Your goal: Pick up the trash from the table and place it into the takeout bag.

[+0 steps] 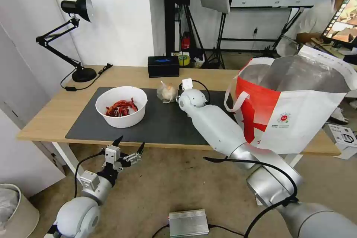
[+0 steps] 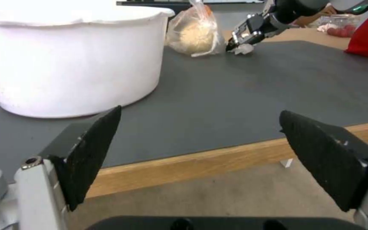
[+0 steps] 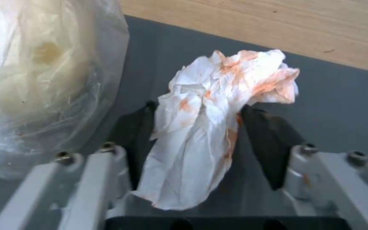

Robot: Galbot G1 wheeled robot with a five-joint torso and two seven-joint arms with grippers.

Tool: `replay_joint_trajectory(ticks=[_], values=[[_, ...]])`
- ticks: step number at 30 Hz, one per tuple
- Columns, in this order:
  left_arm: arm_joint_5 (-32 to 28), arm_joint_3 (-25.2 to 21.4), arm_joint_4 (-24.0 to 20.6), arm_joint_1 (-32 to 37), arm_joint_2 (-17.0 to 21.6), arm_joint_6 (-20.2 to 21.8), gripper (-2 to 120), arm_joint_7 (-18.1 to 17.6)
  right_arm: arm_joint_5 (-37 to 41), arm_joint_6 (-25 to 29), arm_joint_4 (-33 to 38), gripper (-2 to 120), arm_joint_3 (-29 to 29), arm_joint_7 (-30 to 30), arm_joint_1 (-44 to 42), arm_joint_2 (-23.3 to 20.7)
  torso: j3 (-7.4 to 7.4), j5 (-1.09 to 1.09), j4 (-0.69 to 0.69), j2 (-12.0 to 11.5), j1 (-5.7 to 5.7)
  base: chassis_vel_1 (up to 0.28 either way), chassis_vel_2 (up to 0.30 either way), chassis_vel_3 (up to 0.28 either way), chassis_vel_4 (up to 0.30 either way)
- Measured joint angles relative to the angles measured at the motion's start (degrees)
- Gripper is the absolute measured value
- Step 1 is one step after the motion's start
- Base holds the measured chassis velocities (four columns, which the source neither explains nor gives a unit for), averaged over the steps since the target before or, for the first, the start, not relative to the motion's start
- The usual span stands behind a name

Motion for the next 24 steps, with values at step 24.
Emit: replay_joint_trajectory(ticks=[24], values=[[0.35,0.47,-0.07,-0.12,-0.24,-0.17,100,0.0,3.26,0.27,4.08,0,0.4,3.59,-0.95,-1.3,-0.01,0.0,-0.01,0.0,0.0,0.0,0.0,0.0,0.0]])
